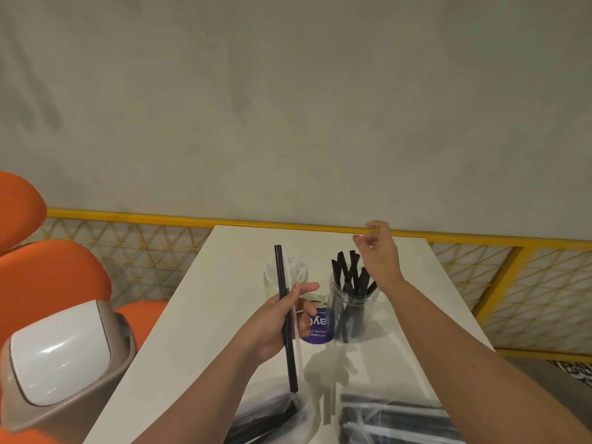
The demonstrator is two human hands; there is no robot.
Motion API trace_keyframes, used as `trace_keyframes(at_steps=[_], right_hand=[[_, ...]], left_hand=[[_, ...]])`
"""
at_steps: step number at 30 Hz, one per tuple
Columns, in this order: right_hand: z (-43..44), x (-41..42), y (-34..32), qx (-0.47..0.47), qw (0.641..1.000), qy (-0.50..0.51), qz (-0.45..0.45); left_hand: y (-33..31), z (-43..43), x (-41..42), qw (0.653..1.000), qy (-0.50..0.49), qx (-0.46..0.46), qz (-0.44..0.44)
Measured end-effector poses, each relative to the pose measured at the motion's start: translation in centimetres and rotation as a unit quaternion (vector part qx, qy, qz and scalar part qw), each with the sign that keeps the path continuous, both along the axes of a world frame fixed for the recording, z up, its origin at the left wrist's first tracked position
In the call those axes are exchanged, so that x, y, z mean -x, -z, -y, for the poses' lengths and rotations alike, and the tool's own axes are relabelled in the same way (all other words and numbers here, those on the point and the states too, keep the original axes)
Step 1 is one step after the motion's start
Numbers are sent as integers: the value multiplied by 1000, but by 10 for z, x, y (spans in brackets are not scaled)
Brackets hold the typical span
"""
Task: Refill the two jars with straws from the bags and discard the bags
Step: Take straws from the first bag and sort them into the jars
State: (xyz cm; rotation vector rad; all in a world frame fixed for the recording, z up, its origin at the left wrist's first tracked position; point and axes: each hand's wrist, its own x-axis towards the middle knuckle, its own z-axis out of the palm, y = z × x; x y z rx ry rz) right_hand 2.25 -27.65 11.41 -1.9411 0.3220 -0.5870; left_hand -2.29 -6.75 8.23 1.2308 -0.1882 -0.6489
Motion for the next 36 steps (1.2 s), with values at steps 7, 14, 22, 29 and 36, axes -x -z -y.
trace_keyframes(at_steps=[7, 14, 22, 29, 36], right_hand=[[-59, 24, -35, 90, 984, -147, 37], [-90, 33, -24, 181, 961, -172, -116], [-42, 21, -63, -3, 997, -57, 57], [-4, 22, -78, 175, 962, 11, 207], [-5, 16, -36, 272, 956, -22, 109]], left_hand=[[1, 14, 1, 1000, -25, -3, -6], [-2, 18, 7, 993, -36, -85, 77], [-6, 13, 9, 986, -41, -143, 81], [9, 7, -4, 985, -93, -123, 79], [-1, 7, -23, 951, -158, -202, 171]])
